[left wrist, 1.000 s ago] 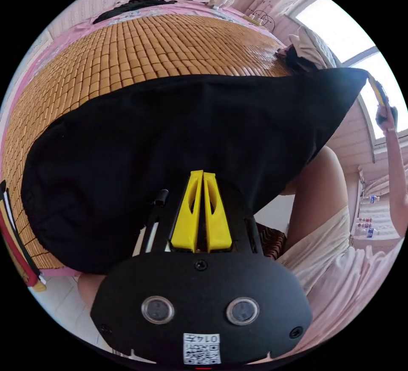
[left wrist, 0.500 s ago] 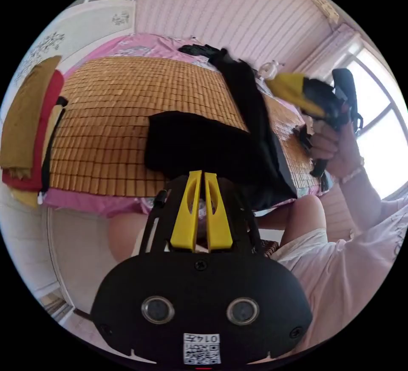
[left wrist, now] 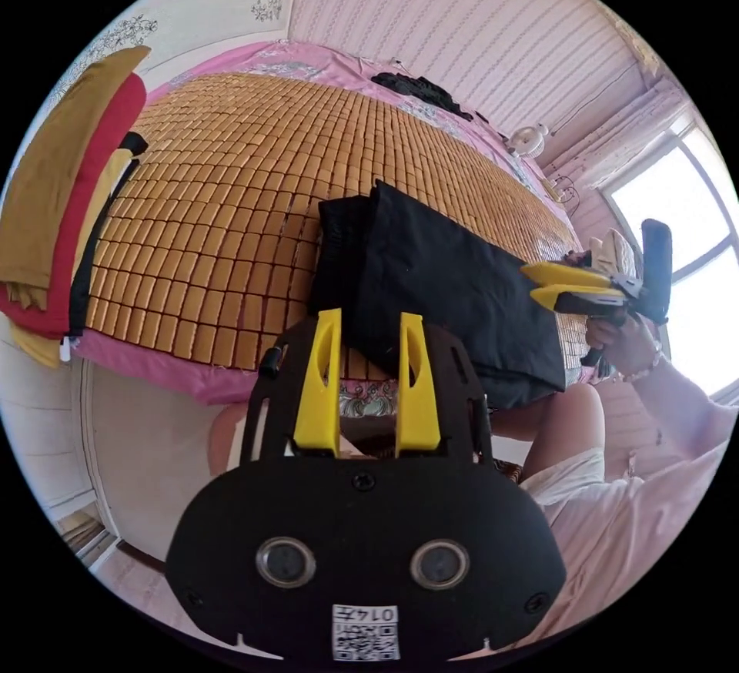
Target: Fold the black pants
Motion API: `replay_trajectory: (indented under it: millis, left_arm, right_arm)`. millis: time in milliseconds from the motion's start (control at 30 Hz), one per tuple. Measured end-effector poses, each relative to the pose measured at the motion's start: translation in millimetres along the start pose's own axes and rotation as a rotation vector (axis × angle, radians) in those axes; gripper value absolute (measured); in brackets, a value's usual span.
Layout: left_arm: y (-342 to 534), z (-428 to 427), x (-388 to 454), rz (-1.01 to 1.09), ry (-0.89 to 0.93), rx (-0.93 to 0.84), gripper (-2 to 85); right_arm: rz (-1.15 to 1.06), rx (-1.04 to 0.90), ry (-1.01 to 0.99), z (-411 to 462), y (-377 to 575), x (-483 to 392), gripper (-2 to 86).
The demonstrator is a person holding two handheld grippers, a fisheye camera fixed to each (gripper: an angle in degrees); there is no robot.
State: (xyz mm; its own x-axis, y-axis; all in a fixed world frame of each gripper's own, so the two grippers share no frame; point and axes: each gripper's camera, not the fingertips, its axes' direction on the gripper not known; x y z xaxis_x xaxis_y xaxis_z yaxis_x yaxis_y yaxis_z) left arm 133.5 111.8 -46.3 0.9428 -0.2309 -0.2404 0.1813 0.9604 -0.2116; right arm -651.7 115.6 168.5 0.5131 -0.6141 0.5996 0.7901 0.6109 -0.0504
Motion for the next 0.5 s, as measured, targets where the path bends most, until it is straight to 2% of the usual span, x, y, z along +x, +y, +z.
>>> replay_trajectory:
  millis: [100, 300, 500]
  left_arm:
    - [-3, 22, 0, 0.033, -0.006, -0.120, 7.7]
    - [11, -3, 21, 0.130, -0.037, -0.045, 2.8]
    - [15, -16, 40, 0.174, -0.065, -0.029, 1.2]
  right_arm:
    - [-0.056, -0.037, 0.043, 30, -47, -2, 15.2]
    - [-0.135, -0.118, 0.055, 105, -138, -14, 16.0]
    - [-0.034, -0.251, 0.027, 192, -193, -26, 13.8]
